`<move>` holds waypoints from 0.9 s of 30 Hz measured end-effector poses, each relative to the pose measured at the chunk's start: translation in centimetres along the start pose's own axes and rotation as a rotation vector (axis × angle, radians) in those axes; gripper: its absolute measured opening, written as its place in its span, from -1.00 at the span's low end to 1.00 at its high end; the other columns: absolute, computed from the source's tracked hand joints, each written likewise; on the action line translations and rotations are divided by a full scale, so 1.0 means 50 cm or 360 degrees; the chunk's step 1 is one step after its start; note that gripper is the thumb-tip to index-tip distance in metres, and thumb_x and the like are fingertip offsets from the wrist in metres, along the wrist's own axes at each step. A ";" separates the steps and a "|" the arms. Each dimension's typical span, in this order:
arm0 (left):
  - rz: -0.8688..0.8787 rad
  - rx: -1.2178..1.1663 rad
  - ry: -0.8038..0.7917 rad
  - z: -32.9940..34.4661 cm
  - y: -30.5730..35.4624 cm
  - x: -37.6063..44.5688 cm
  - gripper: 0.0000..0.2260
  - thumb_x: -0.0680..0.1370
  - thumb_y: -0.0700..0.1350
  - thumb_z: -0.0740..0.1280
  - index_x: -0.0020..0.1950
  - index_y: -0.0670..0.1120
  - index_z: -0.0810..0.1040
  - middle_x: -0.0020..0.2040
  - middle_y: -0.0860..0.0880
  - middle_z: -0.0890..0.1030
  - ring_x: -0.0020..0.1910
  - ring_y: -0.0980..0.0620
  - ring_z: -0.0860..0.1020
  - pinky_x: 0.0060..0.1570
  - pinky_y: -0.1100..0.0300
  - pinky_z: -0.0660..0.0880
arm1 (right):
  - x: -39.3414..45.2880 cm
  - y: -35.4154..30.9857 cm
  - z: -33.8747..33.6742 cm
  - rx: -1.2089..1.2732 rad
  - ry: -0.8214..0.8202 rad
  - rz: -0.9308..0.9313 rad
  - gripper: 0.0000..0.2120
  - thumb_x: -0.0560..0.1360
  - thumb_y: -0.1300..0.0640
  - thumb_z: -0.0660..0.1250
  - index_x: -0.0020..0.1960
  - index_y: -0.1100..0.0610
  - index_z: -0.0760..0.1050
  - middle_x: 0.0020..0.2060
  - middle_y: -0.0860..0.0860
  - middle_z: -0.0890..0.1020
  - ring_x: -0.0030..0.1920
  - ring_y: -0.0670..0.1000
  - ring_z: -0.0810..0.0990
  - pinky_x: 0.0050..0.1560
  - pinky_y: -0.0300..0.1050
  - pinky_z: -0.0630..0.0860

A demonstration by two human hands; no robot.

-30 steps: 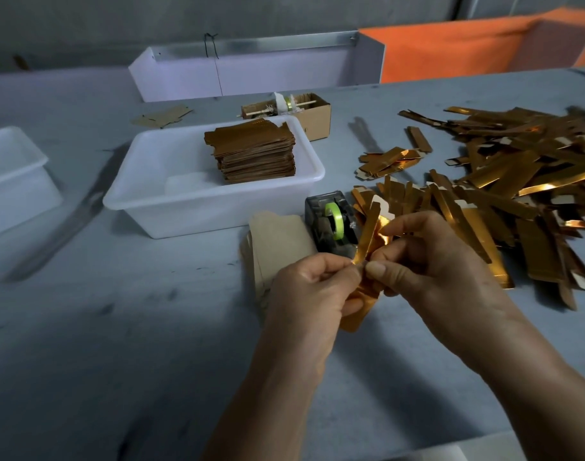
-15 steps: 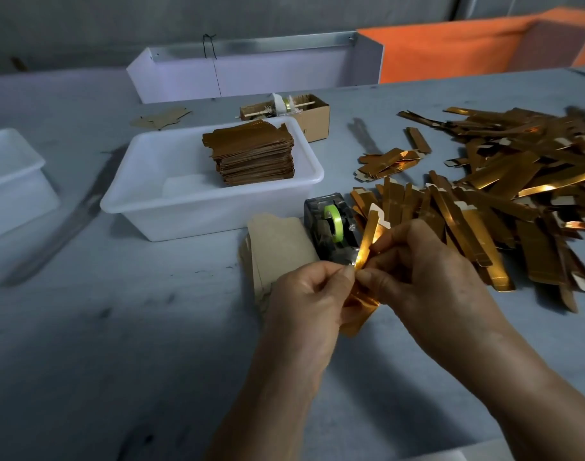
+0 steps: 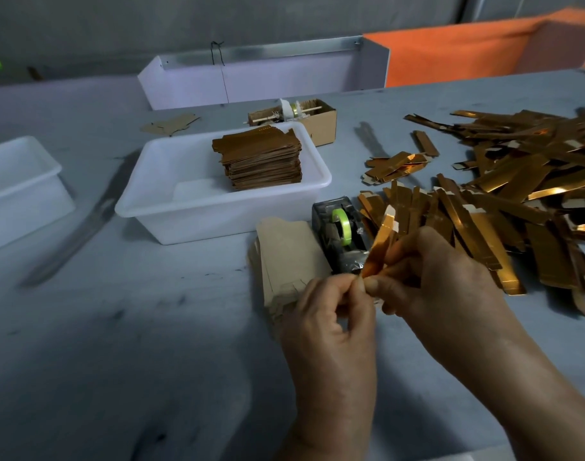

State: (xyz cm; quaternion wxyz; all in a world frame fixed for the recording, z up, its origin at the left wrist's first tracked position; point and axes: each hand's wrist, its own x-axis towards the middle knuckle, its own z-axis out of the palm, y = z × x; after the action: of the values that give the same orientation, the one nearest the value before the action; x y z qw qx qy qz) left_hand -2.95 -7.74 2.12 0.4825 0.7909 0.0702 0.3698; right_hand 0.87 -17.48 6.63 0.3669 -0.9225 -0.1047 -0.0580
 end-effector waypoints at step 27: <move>-0.0616 -0.0085 -0.0232 -0.045 -0.008 0.046 -0.74 0.51 0.00 0.35 0.18 0.20 0.53 -0.30 0.16 0.62 -0.36 0.15 0.60 -0.30 0.21 0.57 | 0.010 -0.019 0.060 0.1174 -0.0166 0.0291 -0.91 0.42 0.14 0.38 -0.11 -0.02 0.53 -0.34 -0.06 0.62 -0.29 -0.16 0.61 -0.37 -0.42 0.48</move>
State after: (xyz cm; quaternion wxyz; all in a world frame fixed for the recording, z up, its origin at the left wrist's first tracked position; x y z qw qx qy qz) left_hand -2.69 -4.89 3.58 0.5690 0.7744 0.1758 0.2137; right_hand 1.24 -14.66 5.16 0.6721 -0.7357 -0.0545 0.0635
